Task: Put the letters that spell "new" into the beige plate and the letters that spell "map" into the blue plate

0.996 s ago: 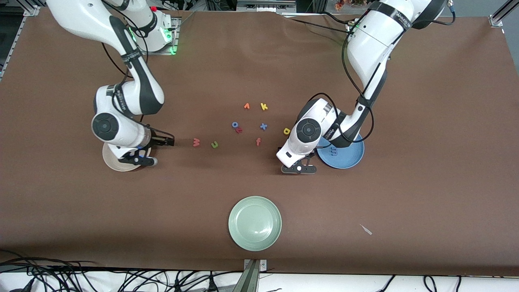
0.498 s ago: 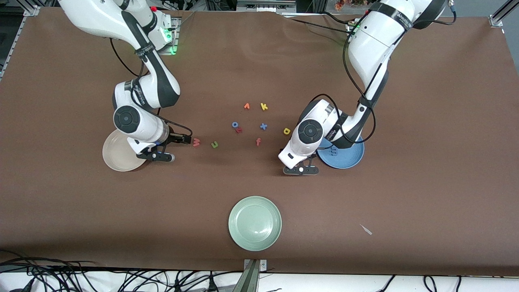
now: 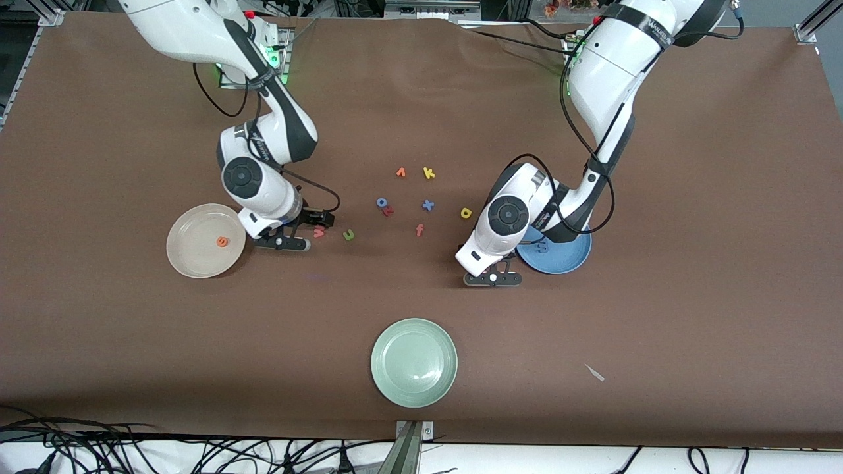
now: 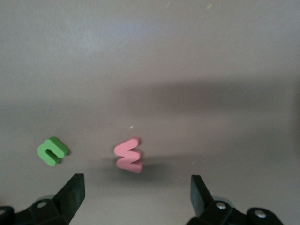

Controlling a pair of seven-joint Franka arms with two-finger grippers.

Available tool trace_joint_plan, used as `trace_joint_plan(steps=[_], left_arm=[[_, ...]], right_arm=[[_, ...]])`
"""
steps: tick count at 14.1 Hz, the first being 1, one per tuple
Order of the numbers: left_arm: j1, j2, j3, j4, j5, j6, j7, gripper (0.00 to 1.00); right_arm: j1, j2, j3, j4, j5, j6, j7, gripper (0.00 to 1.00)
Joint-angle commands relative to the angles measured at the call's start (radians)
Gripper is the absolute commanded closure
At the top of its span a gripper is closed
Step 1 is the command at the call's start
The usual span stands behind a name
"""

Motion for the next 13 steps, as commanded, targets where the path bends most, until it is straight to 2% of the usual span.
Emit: trace_joint_plan(steps=[1,4,7,9,12,13], left_arm=[[0.005,-0.064,0.002,-0.011,0.023,-0.074,-0.003,0.88],[0.024,-0.139,0.0,-0.038,0.023,-0.191,0.012,0.88],[0.056,-0.242,0.0,-0.17,0.025,-0.192,0.081,0.88],[0.109,-0.297,-0.004,-0.238,0.023,-0.192,0.188,0.89],[0.133,-0.329,-0.004,-0.313,0.025,-0.183,0.236,0.9],[0.133,-0.329,-0.004,-0.325,0.025,-0.182,0.238,0.9]], right_arm=[[0.009,0.019,0.0,-0.009,0.005,0.038,0.015,0.0],[0.009,0.033,0.0,-0.009,0.002,0.05,0.003,0.03],[0.009,0.048,0.0,-0.009,0.001,0.065,0.006,0.14],[0.009,0.053,0.0,-0.009,0.001,0.067,0.007,0.23],[0.009,0.061,0.0,-0.009,0.001,0.084,0.013,0.38],[0.009,0.062,0.0,-0.009,0.002,0.084,0.015,0.48]])
